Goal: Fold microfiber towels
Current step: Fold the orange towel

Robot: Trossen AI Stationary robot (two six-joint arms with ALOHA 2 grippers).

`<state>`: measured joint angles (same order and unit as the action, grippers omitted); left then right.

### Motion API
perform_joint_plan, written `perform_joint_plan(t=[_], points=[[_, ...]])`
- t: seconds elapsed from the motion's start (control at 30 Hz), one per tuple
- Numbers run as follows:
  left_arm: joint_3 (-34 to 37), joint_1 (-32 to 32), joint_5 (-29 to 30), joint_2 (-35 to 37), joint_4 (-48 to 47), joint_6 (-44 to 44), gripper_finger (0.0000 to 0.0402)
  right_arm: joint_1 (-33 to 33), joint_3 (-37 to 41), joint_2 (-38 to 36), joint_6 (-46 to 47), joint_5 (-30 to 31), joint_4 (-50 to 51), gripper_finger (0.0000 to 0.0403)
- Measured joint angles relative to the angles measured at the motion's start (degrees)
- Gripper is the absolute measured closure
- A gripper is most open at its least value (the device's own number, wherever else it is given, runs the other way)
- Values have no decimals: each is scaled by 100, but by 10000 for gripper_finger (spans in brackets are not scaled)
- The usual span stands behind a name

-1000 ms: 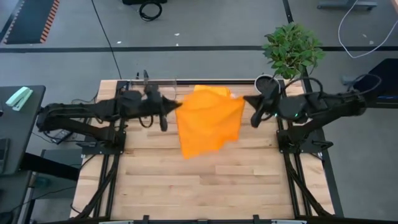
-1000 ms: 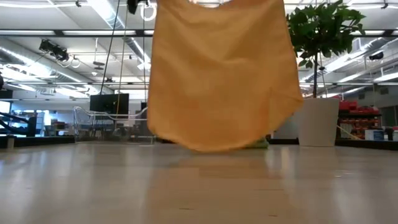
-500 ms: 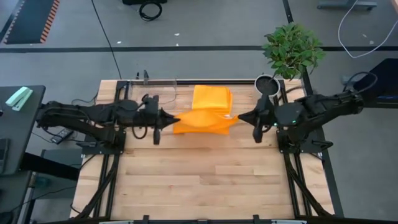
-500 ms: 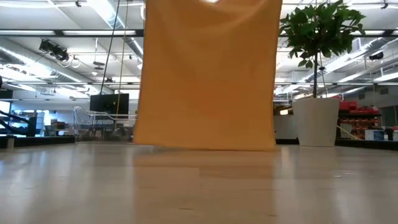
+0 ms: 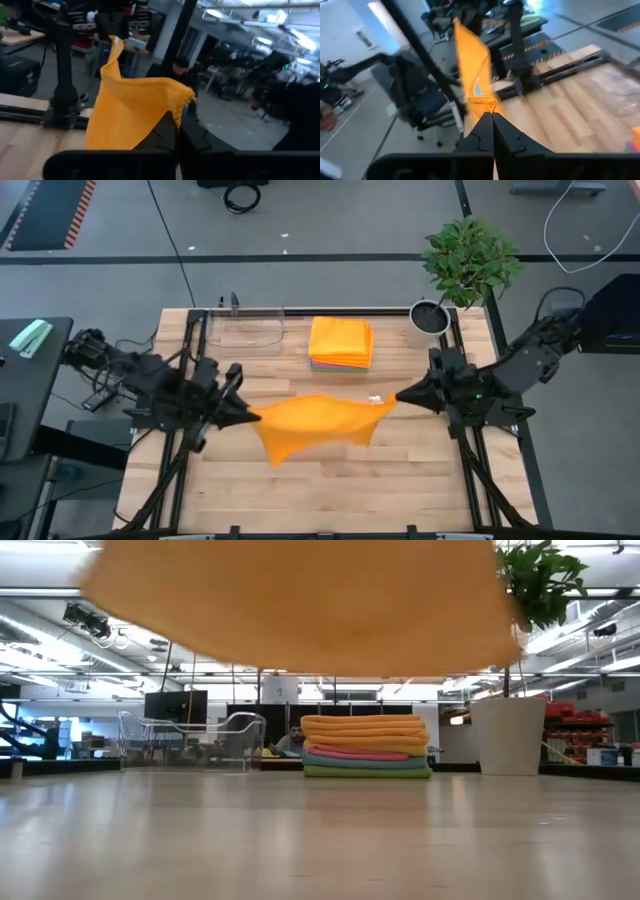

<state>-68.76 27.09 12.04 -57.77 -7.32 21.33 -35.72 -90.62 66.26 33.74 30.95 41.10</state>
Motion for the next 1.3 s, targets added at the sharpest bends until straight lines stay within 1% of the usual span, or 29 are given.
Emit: perform_joint_plan(t=[0.03, 0.1, 0.2, 0.27, 0.33, 0.37, 0.4, 0.47, 0.57, 0.67, 0.77, 0.83, 0.93, 1.0, 1.13, 1.2, 1.3], points=[[-19, 78, 152, -16, 11, 67, 395, 60, -82, 41, -35, 6, 7, 403], [26, 158, 643, -25, -222, 222, 397, 332, -100, 72, 4, 10, 81, 403], [415, 134, 1390, -22, -953, 856, 394, 999, 296, 66, 345, -308, 408, 403], [975, -29, 1502, -28, -1191, 1344, 395, 1456, 817, 68, 477, -667, 517, 403], [1704, -204, 1499, -36, -986, 1853, 397, 1834, 1537, 42, 541, -1006, 369, 403], [2096, -279, 1501, -33, -773, 1940, 397, 1997, 1911, 20, 533, -1133, 258, 403], [2441, -347, 1509, -30, -542, 1873, 396, 2136, 2303, -9, 479, -1184, 134, 403], [3106, -496, 1532, -8, 104, 1393, 394, 2368, 3014, -90, 250, -1188, -142, 403], [3905, -739, 1520, -3, 830, 588, 395, 2669, 3844, -231, -539, -1115, -842, 403], [4461, -988, 1524, -1, 1389, -20, 397, 2891, 4434, -263, -1327, -1134, -1517, 403], [4776, -1108, 1529, 0, 1700, -282, 391, 3018, 4758, -257, -1622, -1260, -1877, 403], [4805, -1103, 1461, 2, 1781, -255, 387, 2981, 4921, -255, -1515, -1564, -1978, 403], [4811, -927, 1037, 2, 1967, -52, 394, 2606, 5070, -251, -1006, -2007, -2022, 403], [4809, -683, 881, -16, 2187, 214, 396, 2235, 5157, -251, -662, -2021, -2018, 403], [4809, -110, 886, -319, 2573, 649, 390, 1537, 5345, -251, 191, -2004, -2205, 403], [4803, 154, 888, -688, 3009, 861, 393, 1201, 5460, -249, 637, -1835, -2313, 403], [4750, 462, 947, -1453, 3568, 1017, 396, 778, 5580, -156, 1159, -1465, -2390, 403]])
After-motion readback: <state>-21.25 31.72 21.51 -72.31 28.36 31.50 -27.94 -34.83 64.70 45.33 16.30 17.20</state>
